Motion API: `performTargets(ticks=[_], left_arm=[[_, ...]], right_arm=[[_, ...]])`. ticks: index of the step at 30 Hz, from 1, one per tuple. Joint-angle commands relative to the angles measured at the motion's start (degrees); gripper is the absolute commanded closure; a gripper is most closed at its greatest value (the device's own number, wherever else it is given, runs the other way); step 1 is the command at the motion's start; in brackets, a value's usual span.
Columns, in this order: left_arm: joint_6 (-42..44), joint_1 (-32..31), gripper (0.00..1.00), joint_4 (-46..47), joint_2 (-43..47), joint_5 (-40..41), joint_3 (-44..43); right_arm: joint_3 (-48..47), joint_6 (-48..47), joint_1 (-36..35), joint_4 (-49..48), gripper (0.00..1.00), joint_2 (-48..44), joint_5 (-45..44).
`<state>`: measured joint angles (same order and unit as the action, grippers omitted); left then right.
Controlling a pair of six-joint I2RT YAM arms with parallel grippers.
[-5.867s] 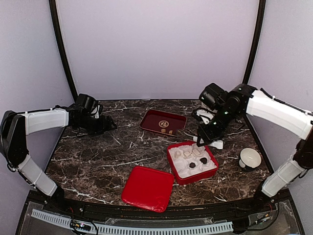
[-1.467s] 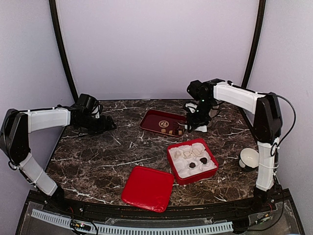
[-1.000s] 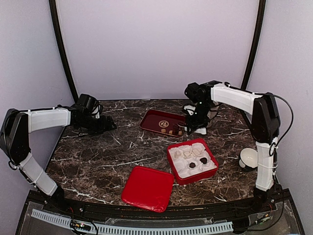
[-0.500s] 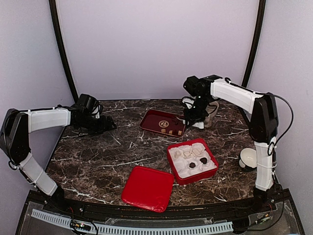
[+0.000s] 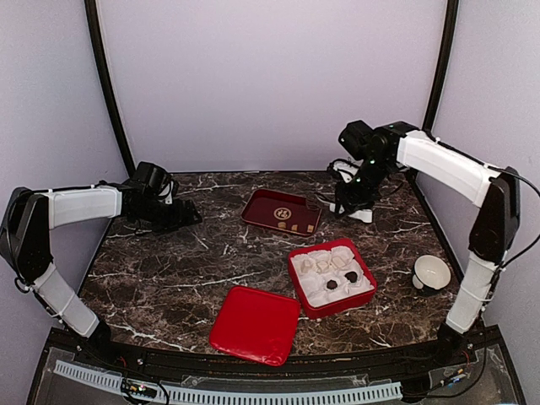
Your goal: Pack the chocolate
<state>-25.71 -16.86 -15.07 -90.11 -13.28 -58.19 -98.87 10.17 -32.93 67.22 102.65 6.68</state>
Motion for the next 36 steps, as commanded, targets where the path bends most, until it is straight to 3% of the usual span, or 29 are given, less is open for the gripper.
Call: performTargets(ticks=[1, 8, 16, 36], left_arm=[[1.37, 0.41, 0.11, -0.46, 2.61, -1.55, 0.58], [1.05, 0.34, 0.11, 0.28, 2.83, -2.75, 1.07], [0.58, 0.35, 0.11, 0.55, 2.83, -3.36, 1.2], [0.65, 0.35, 0.11, 0.3, 2.35, -2.76, 0.98]], right_arm=[[6.61, 1.5, -2.8, 0.21, 0.74, -7.87, 3.08], [19.39, 4.28, -7.98, -0.43, 0.74, -17.88, 5.75], [27.89, 6.68, -12.15, -3.28, 0.74, -20.73, 7.68], [29.5, 6.57, -14.45, -4.1, 0.65, -17.6, 7.28]])
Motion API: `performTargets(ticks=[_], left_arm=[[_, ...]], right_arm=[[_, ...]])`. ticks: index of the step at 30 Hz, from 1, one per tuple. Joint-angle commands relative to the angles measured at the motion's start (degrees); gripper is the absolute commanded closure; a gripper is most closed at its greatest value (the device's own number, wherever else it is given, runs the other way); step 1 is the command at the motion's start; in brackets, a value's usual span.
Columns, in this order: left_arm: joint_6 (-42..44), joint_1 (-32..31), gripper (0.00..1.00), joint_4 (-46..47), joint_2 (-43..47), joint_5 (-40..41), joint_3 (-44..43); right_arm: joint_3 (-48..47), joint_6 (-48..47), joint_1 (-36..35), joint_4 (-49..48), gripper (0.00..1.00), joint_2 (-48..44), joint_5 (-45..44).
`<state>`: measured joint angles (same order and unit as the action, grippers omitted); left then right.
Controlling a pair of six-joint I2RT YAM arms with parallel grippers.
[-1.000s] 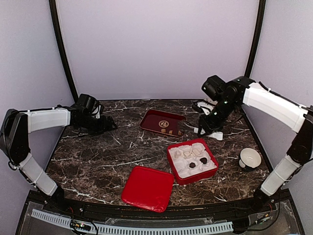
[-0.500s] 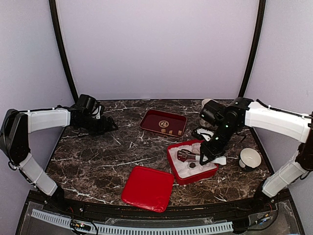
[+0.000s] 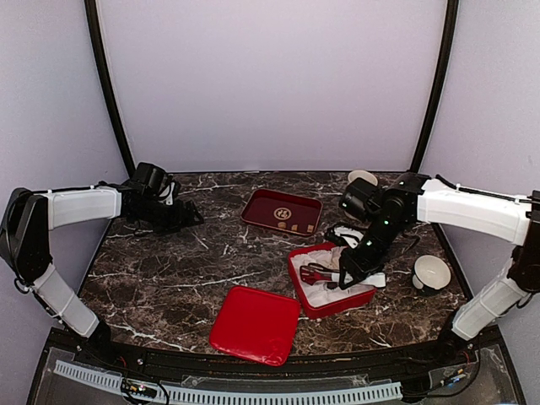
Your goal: Pack the chocolate
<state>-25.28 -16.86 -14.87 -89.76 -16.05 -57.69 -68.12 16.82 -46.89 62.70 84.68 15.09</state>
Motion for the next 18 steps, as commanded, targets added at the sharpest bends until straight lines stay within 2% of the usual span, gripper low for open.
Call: performTargets(ticks=[1, 6, 11, 18], left_arm=[[0.22, 0.34, 0.11, 0.1, 2.02, 0.05, 0.52], [0.14, 0.39, 0.11, 0.69, 1.74, 0.06, 0.7], [0.05, 0.41, 0.11, 0.92, 1.3, -0.16, 0.24], [0.27, 0.35, 0.11, 0.79, 1.13, 0.38, -0.25]], right_arm=[[-1.5, -0.18, -0.48, 0.89, 0.64, 0.39, -1.53], [-4.42, -0.2, -0.44, 2.53, 0.59, 0.76, -3.0], [-9.36, -0.99, -0.08, 5.06, 0.61, 1.83, -5.4], [-18.09, -3.37, 5.85, 5.72, 0.62, 5.17, -8.45]])
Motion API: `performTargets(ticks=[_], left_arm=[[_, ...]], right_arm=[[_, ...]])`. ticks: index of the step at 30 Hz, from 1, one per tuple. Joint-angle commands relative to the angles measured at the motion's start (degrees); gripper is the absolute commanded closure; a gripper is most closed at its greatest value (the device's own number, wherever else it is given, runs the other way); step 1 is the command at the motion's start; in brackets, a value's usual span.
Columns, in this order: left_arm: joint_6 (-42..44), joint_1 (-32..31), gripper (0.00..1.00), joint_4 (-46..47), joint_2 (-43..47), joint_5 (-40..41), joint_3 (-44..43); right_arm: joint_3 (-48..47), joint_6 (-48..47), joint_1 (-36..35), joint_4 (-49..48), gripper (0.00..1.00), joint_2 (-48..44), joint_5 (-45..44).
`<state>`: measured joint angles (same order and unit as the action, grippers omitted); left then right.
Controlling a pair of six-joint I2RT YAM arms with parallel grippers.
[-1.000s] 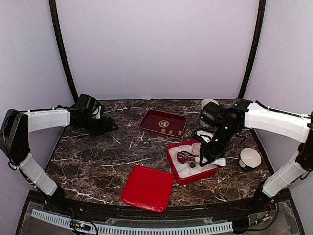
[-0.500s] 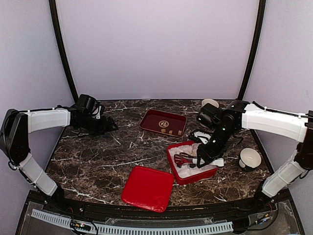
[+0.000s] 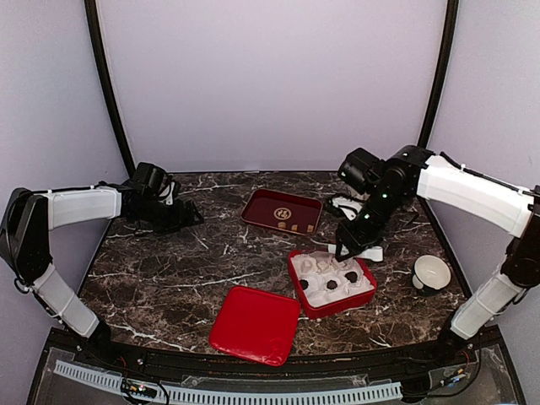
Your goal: Pack the chocolate
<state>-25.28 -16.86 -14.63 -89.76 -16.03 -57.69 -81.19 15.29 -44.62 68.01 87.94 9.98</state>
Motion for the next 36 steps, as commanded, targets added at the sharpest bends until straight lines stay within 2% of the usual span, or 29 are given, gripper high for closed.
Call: performTargets(ticks=[1, 5, 12, 22, 36], left_arm=[[0.23, 0.42, 0.12, 0.57, 1.08, 0.53, -0.23], [-0.19, 0.37, 0.11, 0.64, 0.77, 0.74, -0.51], [-0.9, 0.42, 0.12, 0.99, -0.56, 1.12, -1.28], [-1.71, 0.34, 0.12, 1.98, -3.19, 0.45, -2.72], [-0.75, 0.41, 0.12, 1.43, -4.2, 0.63, -3.83]], right_arm=[[-6.56, -2.06, 4.78, 0.39, 0.62, 2.77, -3.84], [-13.63, -2.9, 9.06, 0.32, 0.62, 9.14, -5.34], [-22.42, -5.71, 10.75, 1.23, 0.62, 19.1, -7.18], [-22.86, -6.64, 12.1, -0.85, 0.62, 25.17, -6.78], [-22.48, -7.29, 12.01, -1.64, 0.64, 27.88, -4.26]])
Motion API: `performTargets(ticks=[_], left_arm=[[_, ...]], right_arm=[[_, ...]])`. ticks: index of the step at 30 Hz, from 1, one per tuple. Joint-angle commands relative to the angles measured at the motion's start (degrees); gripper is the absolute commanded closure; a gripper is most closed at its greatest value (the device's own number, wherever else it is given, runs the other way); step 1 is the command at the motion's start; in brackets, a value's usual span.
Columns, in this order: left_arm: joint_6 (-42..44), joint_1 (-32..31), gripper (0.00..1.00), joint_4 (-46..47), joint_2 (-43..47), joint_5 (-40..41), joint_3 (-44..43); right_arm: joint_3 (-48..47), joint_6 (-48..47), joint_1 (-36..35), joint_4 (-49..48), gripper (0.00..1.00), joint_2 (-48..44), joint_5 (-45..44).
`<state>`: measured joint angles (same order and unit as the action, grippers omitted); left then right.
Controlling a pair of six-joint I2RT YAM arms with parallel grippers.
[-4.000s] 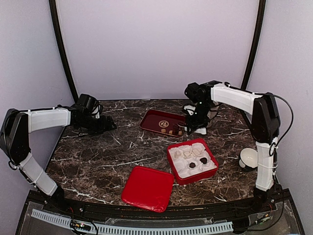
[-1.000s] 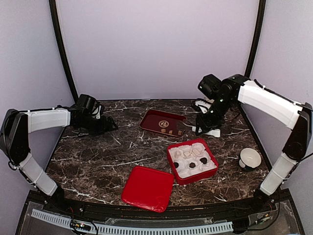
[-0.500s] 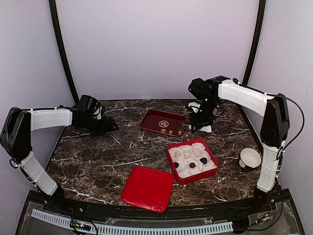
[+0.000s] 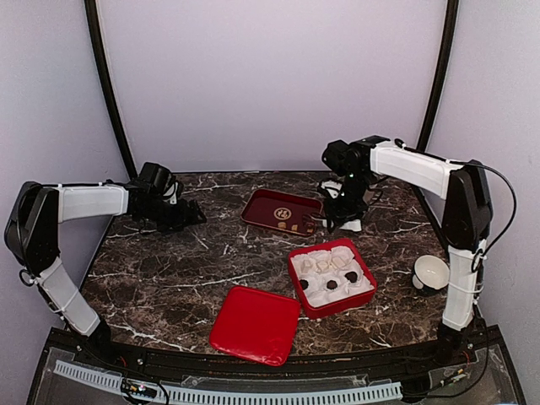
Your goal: Pack the chocolate
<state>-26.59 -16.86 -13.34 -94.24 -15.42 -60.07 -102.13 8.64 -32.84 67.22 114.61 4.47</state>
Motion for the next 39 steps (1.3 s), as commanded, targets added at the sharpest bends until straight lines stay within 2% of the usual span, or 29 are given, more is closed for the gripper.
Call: performTargets(ticks=[1, 21, 36, 39], left_arm=[[0.57, 0.4, 0.12, 0.13, 0.28, 0.04, -1.45], [0.53, 0.34, 0.12, 0.32, 0.65, 0.3, -0.89], [0.66, 0.36, 0.12, 0.42, 0.28, -0.05, -1.53], [0.88, 0.35, 0.12, 0.27, 0.33, 0.04, -1.71]], right_arm=[[-1.58, -0.68, 0.23, -0.85, 0.64, 1.19, 1.44], [-3.02, -1.26, -1.47, -0.44, 0.65, 3.91, 1.84], [-7.03, 0.05, -1.21, 0.49, 0.74, 2.15, 0.64], [-6.14, 0.02, -1.17, 0.75, 0.67, 2.24, 0.56]])
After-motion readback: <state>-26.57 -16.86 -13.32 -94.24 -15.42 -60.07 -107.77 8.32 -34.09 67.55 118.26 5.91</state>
